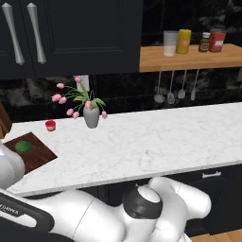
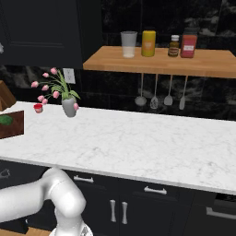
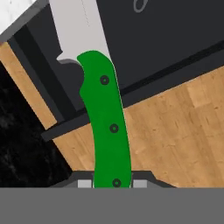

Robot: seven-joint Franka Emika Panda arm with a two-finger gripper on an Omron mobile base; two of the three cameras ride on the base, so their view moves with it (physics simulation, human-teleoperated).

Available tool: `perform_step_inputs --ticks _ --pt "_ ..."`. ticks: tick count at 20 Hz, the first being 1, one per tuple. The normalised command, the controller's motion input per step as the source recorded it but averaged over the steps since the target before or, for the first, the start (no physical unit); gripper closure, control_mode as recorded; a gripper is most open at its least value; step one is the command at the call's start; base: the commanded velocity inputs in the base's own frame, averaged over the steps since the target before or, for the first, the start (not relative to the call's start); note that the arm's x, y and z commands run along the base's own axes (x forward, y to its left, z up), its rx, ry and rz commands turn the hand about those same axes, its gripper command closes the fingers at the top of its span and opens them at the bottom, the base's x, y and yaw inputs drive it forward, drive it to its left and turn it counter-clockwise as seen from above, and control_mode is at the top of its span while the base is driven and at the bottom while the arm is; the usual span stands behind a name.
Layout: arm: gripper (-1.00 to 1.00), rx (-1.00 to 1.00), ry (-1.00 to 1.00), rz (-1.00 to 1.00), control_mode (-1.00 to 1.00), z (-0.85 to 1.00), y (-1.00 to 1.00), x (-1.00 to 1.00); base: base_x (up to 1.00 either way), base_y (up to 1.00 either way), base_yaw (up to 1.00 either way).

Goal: Place the appropriate cutting tool for cutting the broccoli skin on the cutting board.

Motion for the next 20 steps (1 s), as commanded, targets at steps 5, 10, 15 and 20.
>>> perform_step_inputs --ticks 5,10,15,20 --pt "1.00 0.00 0.00 -0.10 -1.00 0.14 -0.12 0.66 0.00 0.00 0.00" --pt "1.00 0.00 -0.01 -0.08 -1.00 0.08 -0.20 0.56 0.00 0.00 0.00" --pt "1.00 0.00 -0.03 -0.04 -1.00 0.06 -0.15 0.23 0.00 0.00 0.00" --pt "1.00 0.00 0.00 -0.05 -1.00 0.01 -0.16 0.24 0.00 0.00 0.00"
